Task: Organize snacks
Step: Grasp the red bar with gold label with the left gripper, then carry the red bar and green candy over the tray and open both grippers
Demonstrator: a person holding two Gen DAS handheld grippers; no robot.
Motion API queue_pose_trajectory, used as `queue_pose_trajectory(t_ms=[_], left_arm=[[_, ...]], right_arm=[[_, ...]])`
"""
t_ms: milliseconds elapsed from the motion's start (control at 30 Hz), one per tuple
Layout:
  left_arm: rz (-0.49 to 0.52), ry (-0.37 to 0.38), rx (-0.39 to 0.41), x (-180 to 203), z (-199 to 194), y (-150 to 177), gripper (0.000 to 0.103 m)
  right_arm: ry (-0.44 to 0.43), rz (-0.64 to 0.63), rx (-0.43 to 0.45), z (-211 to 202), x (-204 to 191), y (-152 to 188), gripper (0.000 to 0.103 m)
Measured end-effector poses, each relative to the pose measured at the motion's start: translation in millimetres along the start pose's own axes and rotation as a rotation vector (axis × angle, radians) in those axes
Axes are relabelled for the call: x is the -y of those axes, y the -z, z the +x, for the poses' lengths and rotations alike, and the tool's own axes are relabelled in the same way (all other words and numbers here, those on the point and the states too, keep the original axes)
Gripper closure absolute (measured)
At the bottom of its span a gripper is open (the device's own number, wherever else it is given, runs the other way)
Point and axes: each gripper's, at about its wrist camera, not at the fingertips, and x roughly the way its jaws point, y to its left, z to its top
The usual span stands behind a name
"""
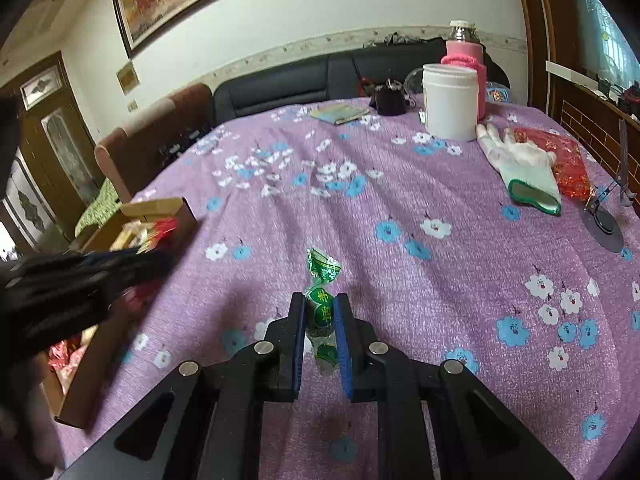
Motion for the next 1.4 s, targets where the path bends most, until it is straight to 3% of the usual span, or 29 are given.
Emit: queue_pose_trajectory(t_ms=[233,533,1000,1400], left_arm=[[-0.039,-0.049,0.114,-13.3,-77.1,39.9,0.084],[-0.099,-0.15,0.242,-49.0,-141.1,77.7,0.084],[-0.169,-0.221,0.299,-89.9,-167.0,103.6,0.084],[-0.21,-0.234,0.287,-113.8,-159.7,107.9,0.084]], right_arm=[[-0.005,-0.037,0.069,-10.2,-11.6,3.2,0.088],[-0.01,-0.055,0.037,-34.8,-39.4,15.5,0.088],[-0.087,-0.194,0.065,-78.2,-127.1,17.3,0.087],[-0.096,-0.254,0.04,-73.6,-158.6,16.6,0.087]])
